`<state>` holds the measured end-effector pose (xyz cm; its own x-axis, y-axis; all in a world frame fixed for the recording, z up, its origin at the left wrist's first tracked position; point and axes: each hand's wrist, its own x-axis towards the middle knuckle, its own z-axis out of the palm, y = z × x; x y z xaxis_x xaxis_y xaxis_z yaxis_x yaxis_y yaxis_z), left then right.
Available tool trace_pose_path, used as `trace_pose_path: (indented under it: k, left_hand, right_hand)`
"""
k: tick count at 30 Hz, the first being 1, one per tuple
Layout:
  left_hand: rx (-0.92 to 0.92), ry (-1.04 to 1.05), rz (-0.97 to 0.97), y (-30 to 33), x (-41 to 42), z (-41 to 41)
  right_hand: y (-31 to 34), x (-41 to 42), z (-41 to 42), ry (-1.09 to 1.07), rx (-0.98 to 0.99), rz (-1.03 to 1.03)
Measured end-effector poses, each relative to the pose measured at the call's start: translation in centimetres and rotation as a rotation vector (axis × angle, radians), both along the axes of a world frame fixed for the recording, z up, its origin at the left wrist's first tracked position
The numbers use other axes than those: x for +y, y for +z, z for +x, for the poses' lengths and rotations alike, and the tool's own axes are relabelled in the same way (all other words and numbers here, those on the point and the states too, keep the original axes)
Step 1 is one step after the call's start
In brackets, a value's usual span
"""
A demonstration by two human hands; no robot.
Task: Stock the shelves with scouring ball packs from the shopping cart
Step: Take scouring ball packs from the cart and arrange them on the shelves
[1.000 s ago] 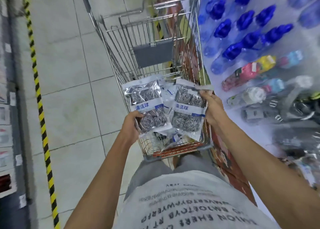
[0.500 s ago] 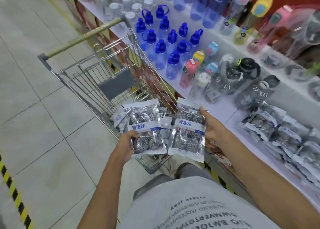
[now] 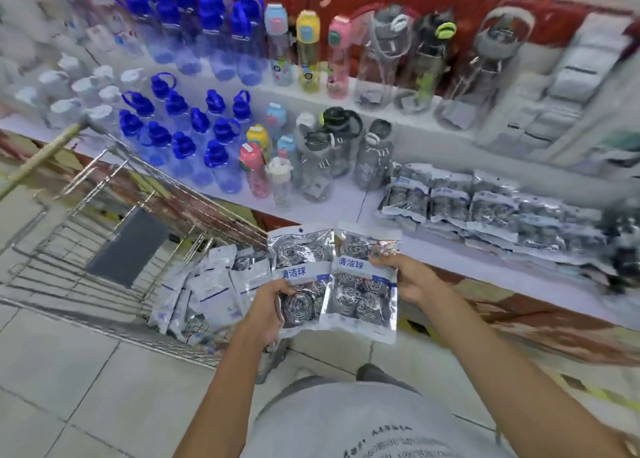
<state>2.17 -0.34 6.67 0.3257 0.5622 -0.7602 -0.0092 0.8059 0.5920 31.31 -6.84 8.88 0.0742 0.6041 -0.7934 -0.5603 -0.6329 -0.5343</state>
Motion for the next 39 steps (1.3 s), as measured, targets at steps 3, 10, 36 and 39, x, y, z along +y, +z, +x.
trace_pose_path:
  k: [3, 10, 36, 39]
  left_hand:
    - [-0.02, -0.063, 0.006, 0.3, -1.5, 4.5]
    - [0.011, -0.178, 0.041, 0.6, -7.0, 15.1]
    - [-0.021, -0.163, 0.125, -1.6, 8.0, 32.4]
    - [0.035, -0.211, 0.111, -2.5, 12.2, 33.9]
  right_hand:
    - [-0.1, -4.2, 3.5, -0.119, 0.046, 0.017]
    - [0.3, -14.3, 12.1, -0.315, 0.023, 0.039]
    - [-1.8, -0.5, 29.9, -0.382, -0.169, -0.025]
    - [-2.8, 3.6, 31.2, -0.394, -0.224, -0.062]
